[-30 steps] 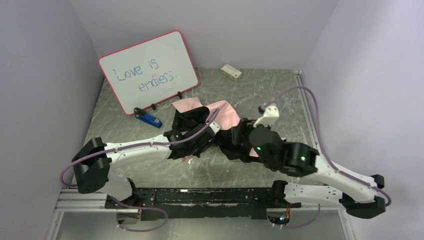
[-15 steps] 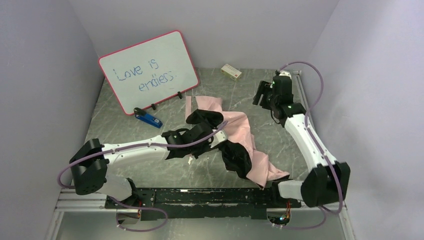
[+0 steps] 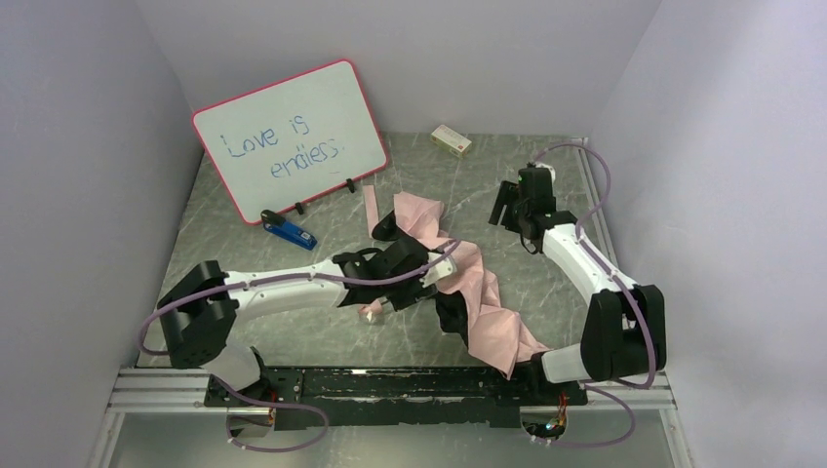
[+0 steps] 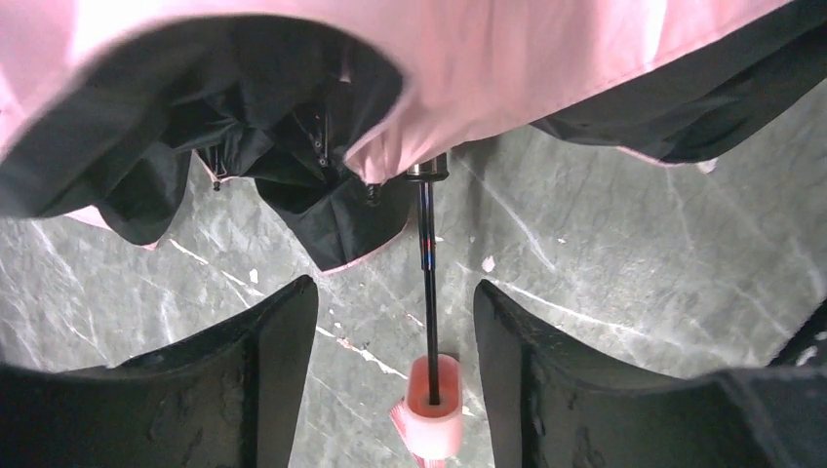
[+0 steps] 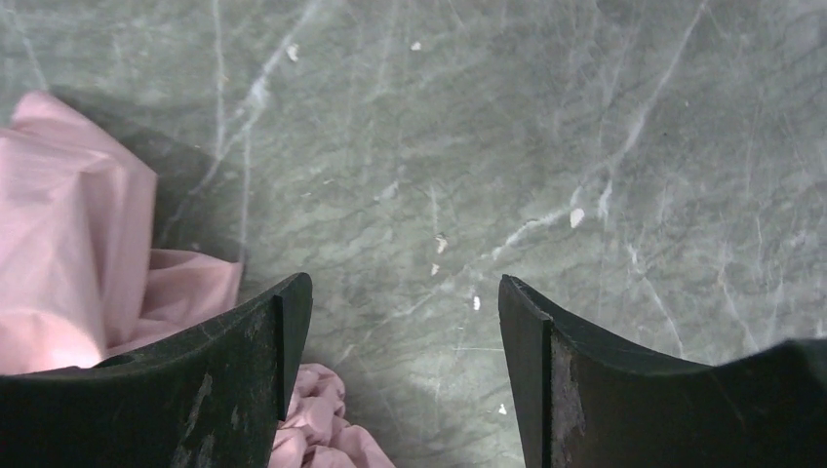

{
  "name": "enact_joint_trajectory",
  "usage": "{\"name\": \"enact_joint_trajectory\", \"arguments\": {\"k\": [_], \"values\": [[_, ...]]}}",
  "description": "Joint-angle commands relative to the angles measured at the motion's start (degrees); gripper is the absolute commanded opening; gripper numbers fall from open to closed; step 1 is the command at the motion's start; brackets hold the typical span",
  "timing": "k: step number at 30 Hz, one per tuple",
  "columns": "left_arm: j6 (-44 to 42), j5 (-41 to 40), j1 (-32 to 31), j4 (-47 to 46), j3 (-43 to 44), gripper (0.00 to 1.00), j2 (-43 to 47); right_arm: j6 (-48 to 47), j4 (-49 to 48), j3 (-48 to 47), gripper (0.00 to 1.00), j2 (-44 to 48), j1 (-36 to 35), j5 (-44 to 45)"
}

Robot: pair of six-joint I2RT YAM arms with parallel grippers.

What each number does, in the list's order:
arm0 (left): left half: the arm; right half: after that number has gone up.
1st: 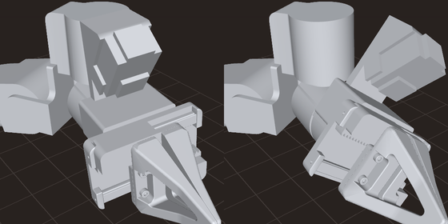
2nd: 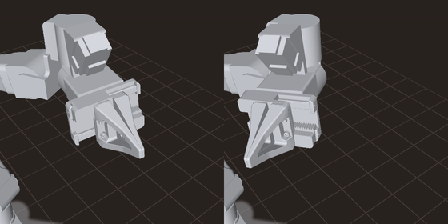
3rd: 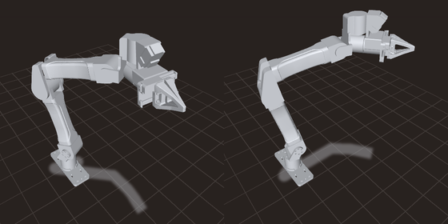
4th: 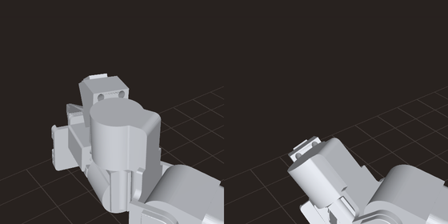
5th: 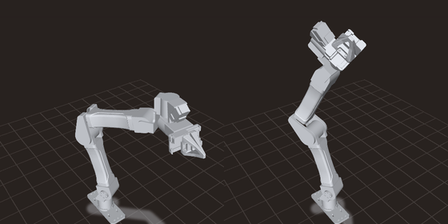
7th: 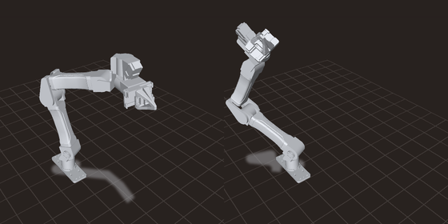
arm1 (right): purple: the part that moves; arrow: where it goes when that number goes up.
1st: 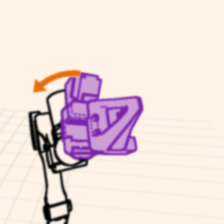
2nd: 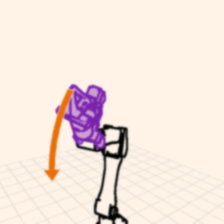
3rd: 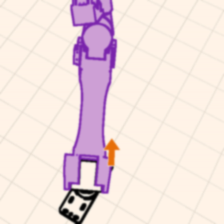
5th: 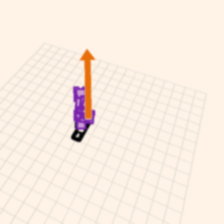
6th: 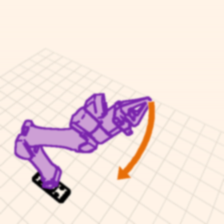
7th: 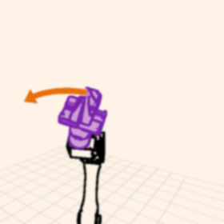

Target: Put away the umbrella

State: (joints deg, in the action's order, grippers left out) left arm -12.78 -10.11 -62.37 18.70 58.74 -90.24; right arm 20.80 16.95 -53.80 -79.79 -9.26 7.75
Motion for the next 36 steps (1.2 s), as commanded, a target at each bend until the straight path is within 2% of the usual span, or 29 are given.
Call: {"name": "enact_joint_trajectory", "arguments": {"k": [1, 7, 10, 12, 14, 16, 20, 23, 31, 36], "values": [[10.6, -3.2, 1.2, -3.7, -0.9, 0.63, 6.1, 0.2, -1.0, 1.2, 0.73, -2.1, 0.6, 3.0], [36.0, -12.0, 2.7, 5.3, -4.9, 0.49, 15.6, -0.3, 0.2, 2.5, 0.68, -5.4, 0.6, 3.6], [48.0, -14.6, 2.6, 10.3, -10.1, 0.32, 21.6, -0.6, 0.0, 3.6, 0.61, -6.4, 0.6, 3.3], [54.6, -15.1, 2.7, 12.5, -14.3, 0.18, 25.4, -1.0, 0.0, 4.2, 0.52, -7.0, 0.6, 3.5], [59.0, -14.2, 2.7, 12.8, -18.4, 0.1, 28.3, -1.4, 0.1, 4.8, 0.44, -7.3, 0.5, 3.7], [61.6, -12.6, 2.7, 11.4, -22.0, 0.05, 29.4, -1.9, 0.1, 5.5, 0.36, -7.5, 0.6, 3.0], [64.6, -11.3, 2.7, 9.6, -24.9, 0.05, 27.5, -3.8, 0.8, 6.9, 0.2, -8.0, 0.5, -0.7], [64.3, -11.1, 2.7, 6.2, -25.7, 0.05, 24.1, -5.4, 1.6, 7.4, 0.13, -8.6, 0.5, -3.8], [62.0, -11.5, 2.9, 0.6, -23.4, 0.05, 14.3, -6.4, 3.8, 7.9, 0.1, -8.4, 0.0, -9.0], [58.0, -11.3, 5.1, -3.4, -20.2, 0.05, 8.6, -5.4, 5.1, 8.5, 0.07, -7.8, -4.9, -10.6]]}}
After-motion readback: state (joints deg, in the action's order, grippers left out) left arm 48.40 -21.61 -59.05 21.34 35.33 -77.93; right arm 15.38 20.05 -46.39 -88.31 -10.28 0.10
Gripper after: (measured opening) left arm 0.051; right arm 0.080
